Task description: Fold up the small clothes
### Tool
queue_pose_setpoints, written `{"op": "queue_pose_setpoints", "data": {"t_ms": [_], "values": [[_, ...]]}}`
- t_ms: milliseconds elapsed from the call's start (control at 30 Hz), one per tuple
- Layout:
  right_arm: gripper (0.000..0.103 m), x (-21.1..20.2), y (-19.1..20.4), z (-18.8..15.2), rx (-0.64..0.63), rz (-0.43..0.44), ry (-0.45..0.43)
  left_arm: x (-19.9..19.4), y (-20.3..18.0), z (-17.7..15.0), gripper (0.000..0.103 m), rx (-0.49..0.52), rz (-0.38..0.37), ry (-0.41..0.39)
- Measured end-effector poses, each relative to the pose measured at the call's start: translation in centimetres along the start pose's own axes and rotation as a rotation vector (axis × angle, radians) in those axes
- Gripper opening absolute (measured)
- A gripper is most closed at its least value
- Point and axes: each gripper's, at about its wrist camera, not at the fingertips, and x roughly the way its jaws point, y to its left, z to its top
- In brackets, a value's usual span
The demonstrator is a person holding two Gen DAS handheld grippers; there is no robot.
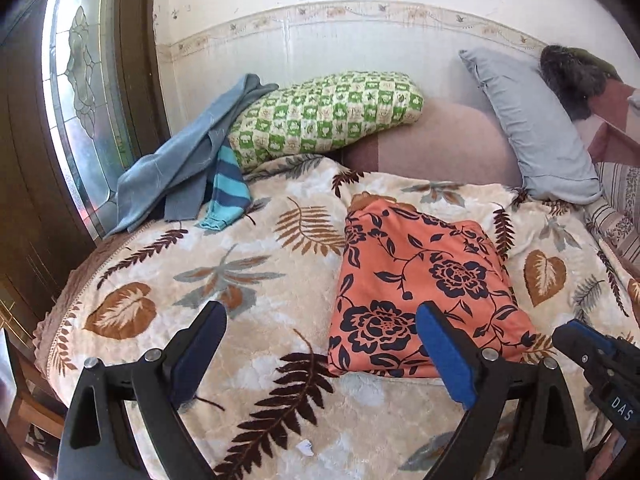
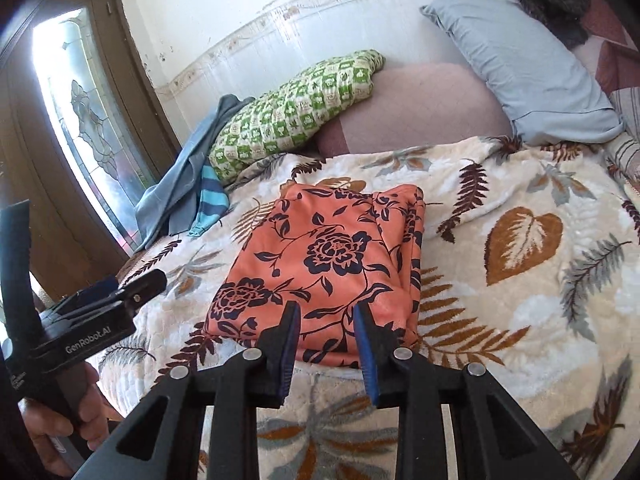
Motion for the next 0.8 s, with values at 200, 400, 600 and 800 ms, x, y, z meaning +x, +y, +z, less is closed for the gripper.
{"op": "queue_pose_setpoints", "data": {"t_ms": [200,400,600,800], "values": [[0.031,-3.3,1.0,-0.8,-0.023,-0.008,-0.029,-4.2,1.2,1.5,0.096,-0.033,0.025,-0.079],[0.031,-6.2,2.1,0.3,-0.043,0.004,-0.097,-7.3,0.6,2.5,0.097,-0.008,0.041,-0.147],[0.031,-8.7,4.0,1.4,-0.073,0.011,-0.164,-9.3,0.6,2.8,0.097,0.004,0.069,-0.173],[0.031,-10.5,5.4,1.7,-0.108,0.005,-0.185,-10.7,1.1,2.9,0.097,-0.010,0.093,-0.186]]}}
